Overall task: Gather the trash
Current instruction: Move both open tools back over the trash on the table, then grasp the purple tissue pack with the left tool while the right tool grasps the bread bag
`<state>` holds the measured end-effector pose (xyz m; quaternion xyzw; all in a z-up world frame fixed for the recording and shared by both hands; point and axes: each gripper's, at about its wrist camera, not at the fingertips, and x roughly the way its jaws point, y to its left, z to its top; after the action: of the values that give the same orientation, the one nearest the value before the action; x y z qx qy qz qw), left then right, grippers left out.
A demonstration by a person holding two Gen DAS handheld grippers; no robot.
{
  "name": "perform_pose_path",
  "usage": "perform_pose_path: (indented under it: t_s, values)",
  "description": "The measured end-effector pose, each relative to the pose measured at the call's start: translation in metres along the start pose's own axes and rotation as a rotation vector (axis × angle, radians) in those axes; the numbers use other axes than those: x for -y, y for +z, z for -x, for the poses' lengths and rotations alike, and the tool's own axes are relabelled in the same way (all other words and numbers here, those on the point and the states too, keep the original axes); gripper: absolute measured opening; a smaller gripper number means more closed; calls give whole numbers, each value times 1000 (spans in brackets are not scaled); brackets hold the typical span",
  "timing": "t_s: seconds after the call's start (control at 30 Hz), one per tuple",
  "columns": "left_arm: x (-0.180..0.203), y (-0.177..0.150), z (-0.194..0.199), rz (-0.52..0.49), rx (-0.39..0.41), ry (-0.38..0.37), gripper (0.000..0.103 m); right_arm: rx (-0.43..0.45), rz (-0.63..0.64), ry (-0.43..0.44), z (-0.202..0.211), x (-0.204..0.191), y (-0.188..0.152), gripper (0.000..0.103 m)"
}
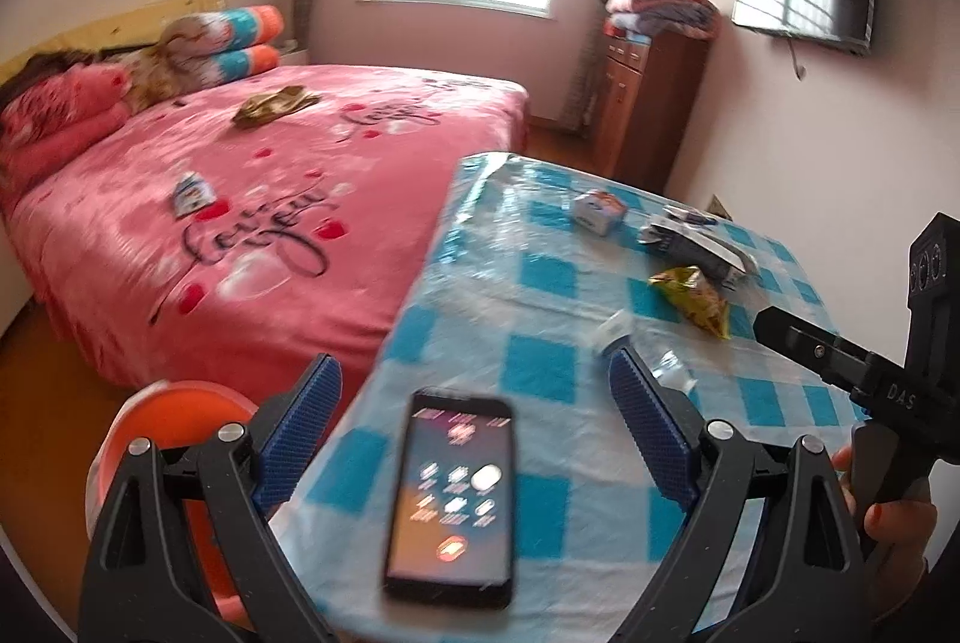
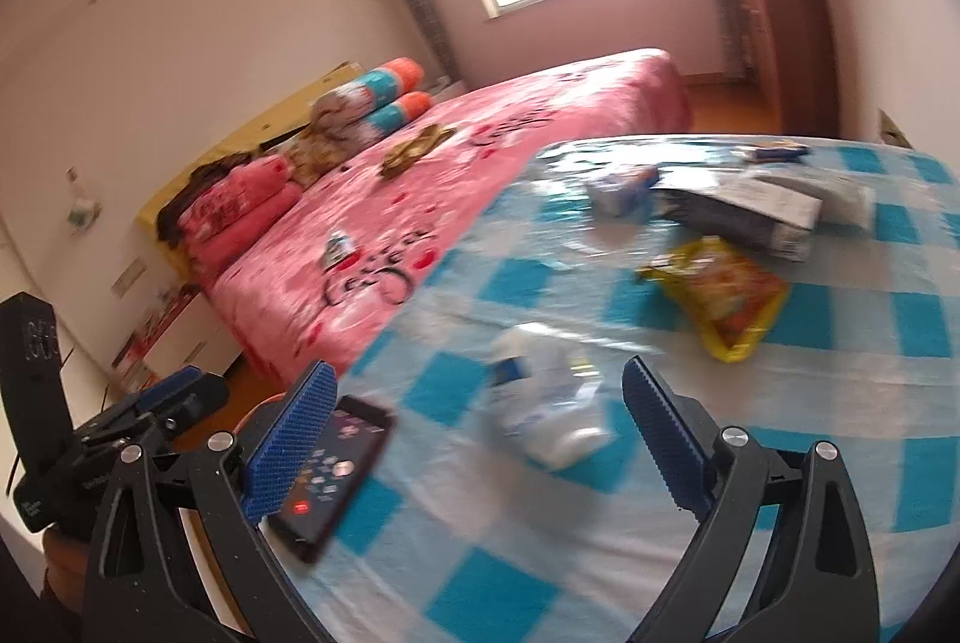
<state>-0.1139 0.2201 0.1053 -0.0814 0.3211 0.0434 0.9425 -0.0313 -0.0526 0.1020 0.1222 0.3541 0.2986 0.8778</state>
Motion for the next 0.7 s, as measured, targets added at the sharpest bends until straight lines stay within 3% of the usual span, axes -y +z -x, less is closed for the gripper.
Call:
perform_pose_path:
  t_s: [0.37,0.5,0.7]
  values:
    - [78,67,-93,-85,-61,-135,91,8,-99,-157,21,121,55,95]
    - [100,90,-133,-117,-86,-171,91,-24,-119,-172,9,156,86,95]
    - [126,114,-197,-226,-131,-188,91,-95,-34,-231,-33,181,126,95]
